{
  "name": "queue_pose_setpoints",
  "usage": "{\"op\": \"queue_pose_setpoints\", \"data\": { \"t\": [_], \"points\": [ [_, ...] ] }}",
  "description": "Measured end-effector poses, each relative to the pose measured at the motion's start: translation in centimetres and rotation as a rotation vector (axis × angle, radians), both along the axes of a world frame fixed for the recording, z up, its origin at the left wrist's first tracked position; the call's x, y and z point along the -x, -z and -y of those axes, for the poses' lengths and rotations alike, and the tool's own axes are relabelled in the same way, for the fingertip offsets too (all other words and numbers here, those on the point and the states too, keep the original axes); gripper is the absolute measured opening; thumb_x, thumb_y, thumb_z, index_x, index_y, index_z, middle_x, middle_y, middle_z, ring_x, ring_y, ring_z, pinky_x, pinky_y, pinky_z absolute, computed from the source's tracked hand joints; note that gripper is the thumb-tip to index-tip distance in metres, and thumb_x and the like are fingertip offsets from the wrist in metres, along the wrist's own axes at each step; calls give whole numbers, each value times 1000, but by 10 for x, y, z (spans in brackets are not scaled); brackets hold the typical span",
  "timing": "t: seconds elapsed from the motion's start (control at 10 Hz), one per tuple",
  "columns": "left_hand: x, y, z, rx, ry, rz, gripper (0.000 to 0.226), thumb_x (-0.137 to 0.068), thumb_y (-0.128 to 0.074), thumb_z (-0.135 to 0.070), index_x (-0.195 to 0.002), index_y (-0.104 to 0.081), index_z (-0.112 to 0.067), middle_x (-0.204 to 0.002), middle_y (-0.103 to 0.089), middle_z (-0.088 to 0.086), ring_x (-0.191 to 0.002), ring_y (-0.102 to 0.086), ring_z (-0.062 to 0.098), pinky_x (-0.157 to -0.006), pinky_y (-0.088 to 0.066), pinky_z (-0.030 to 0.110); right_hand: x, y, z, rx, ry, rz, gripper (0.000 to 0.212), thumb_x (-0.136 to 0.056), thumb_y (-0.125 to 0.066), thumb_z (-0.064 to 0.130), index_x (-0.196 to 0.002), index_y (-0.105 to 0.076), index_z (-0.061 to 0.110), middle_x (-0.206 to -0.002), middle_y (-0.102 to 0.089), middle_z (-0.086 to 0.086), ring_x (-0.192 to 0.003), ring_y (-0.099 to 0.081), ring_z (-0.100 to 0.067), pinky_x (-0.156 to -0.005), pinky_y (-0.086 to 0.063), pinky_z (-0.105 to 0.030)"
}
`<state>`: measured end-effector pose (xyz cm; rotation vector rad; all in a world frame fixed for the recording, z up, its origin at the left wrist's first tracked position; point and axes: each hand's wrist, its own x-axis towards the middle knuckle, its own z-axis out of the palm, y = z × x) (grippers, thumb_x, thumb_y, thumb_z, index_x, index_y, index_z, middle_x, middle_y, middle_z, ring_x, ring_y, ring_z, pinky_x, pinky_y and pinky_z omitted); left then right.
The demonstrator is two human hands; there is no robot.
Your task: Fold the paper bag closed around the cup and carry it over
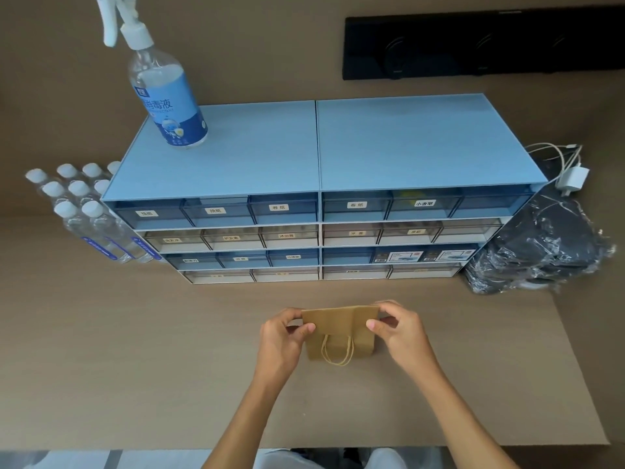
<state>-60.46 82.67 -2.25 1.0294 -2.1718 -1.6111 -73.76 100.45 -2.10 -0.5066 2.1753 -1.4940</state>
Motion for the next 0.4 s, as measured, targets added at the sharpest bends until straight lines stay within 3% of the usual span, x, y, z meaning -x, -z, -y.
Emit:
{"op": "queue_pose_setpoints", "data": {
  "t": [0.1,0.2,0.3,0.4],
  "points": [
    [-2,-3,3,-64,29,-5,23,-80,-74,-8,-100,-71,-20,-102,-74,-1,-81,-72,9,-73,-57,26,-1,-6,-2,-16,-9,20,35,-80,-72,-1,-98,-70,29,-103,-70,5,-89,-66,-20,-74,-49,-16],
    [-5,-8,6,-70,65,-4,40,-79,-77,-21,-117,-66,-19,-116,-69,-2,-100,-68,18,-86,-56,37,-2,-14,-6,-31,-29,31,44,-79,-76,12,-115,-64,36,-111,-68,13,-99,-63,-4,-80,-47,-15],
    [-8,-16,9,-3,91,-29,47,-78,-77,-31,-122,-61,-30,-117,-63,-18,-110,-60,6,-92,-49,27,-3,-22,-8,-3,-39,20,49,-80,-76,16,-122,-60,36,-121,-64,17,-109,-59,1,-93,-47,-25],
    [-8,-23,8,33,71,-100,52,-80,-75,-31,-128,-58,-25,-126,-62,-12,-118,-55,5,-99,-47,35,-4,-30,-6,34,-11,-29,45,-84,-73,18,-125,-58,33,-125,-62,17,-117,-54,2,-102,-44,-35]
  ]
}}
